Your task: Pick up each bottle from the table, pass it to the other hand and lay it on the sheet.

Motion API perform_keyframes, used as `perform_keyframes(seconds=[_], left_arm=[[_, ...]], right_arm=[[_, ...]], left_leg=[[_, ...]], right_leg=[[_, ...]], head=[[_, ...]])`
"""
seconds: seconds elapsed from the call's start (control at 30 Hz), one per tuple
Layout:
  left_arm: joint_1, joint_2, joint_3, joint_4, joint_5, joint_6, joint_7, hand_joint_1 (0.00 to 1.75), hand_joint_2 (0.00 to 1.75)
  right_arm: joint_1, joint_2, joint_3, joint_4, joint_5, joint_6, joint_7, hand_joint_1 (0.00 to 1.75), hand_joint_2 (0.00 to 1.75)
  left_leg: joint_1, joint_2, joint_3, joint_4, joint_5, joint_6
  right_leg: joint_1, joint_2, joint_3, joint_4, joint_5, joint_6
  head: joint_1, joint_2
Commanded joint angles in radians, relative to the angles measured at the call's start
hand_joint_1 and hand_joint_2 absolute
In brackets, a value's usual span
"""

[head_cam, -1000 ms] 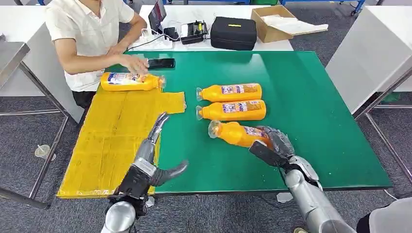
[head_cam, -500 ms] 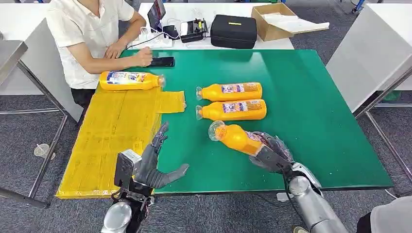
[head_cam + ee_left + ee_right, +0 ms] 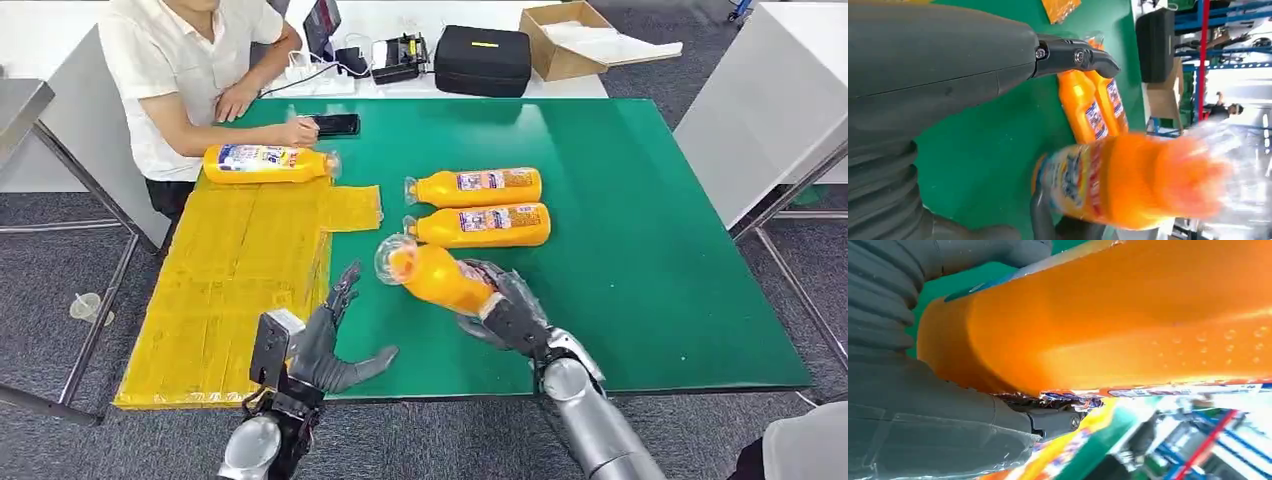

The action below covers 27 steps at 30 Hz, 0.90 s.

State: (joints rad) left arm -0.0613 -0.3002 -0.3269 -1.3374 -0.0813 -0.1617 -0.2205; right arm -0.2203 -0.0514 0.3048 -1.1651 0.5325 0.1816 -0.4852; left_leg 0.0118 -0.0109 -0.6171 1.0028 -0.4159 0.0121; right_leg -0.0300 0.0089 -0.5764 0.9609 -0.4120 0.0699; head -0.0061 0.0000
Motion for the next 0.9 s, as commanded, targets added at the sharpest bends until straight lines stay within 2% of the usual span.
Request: perform_keyframes(seconds=[0.03, 0.07, 0.23, 0.33, 0.5, 0.8, 0.87, 0.9], left_arm=[[-0.030, -0.035, -0.054, 0.074, -0.049, 0.020, -0.009, 0.00, 1.75], [-0.027, -0.041, -0.052, 0.060, -0.049, 0.029, 0.002, 0.00, 1.75], [-0.018, -0.047, -0.040, 0.047, -0.041, 0.037, 0.017, 0.00, 1.75], [-0.014, -0.049, -0.028, 0.035, 0.020, 0.073, 0.033, 0.00, 1.75], [-0.012, -0.049, -0.031, -0.013, 0.108, 0.077, 0.011, 0.00, 1.75], [-0.027, -0.049, -0.033, -0.012, 0.246, 0.062, -0.014, 0.00, 1.75], [-0.035, -0.049, -0.033, -0.009, 0.277, 0.061, -0.027, 0.00, 1.75], [-0.038, -0.049, -0.034, -0.011, 0.308, 0.050, -0.032, 0.00, 1.75]], right_arm=[[-0.019, 0.074, 0.076, -0.051, 0.071, -0.096, 0.042, 1.75, 1.75], [-0.005, 0.093, 0.074, -0.071, 0.103, -0.141, 0.060, 1.75, 1.75], [0.011, 0.120, 0.069, -0.103, 0.136, -0.178, 0.081, 1.75, 1.75], [0.054, 0.188, 0.058, -0.177, 0.224, -0.215, 0.112, 1.75, 1.75], [0.066, 0.231, 0.074, -0.164, 0.296, -0.249, 0.139, 1.75, 1.75], [0.077, 0.265, 0.062, -0.131, 0.268, -0.245, 0.058, 1.75, 1.75], [0.073, 0.271, 0.066, -0.103, 0.265, -0.241, 0.046, 1.75, 1.75], [0.071, 0.276, 0.065, -0.084, 0.257, -0.239, 0.035, 1.75, 1.75]], left_leg=[[0.000, 0.001, 0.001, 0.001, -0.001, 0.000], [0.000, 0.001, 0.001, 0.000, -0.001, 0.000], [0.000, 0.002, 0.001, 0.002, -0.002, 0.000], [0.000, 0.000, 0.001, 0.001, -0.002, 0.000], [0.001, 0.002, 0.000, 0.001, -0.001, 0.000], [0.001, 0.000, 0.002, 0.003, -0.003, 0.000], [0.001, 0.000, -0.001, 0.000, 0.000, 0.000], [0.001, 0.001, 0.003, 0.002, -0.003, 0.000]], right_leg=[[0.001, 0.000, 0.001, 0.000, -0.001, -0.003], [0.000, 0.000, 0.001, 0.000, -0.001, -0.002], [0.001, 0.000, 0.002, 0.002, -0.002, -0.004], [0.001, -0.001, 0.002, 0.002, -0.003, -0.004], [0.001, 0.000, -0.001, 0.001, -0.001, -0.003], [0.002, -0.002, 0.004, 0.002, -0.004, -0.006], [0.001, -0.001, 0.000, 0.000, -0.001, -0.002], [0.002, -0.002, 0.004, 0.002, -0.003, -0.006]], head=[[0.000, 0.000], [0.000, 0.000], [0.000, 0.000], [0.000, 0.000], [0.000, 0.000], [0.000, 0.000], [0.000, 0.000], [0.000, 0.000]])
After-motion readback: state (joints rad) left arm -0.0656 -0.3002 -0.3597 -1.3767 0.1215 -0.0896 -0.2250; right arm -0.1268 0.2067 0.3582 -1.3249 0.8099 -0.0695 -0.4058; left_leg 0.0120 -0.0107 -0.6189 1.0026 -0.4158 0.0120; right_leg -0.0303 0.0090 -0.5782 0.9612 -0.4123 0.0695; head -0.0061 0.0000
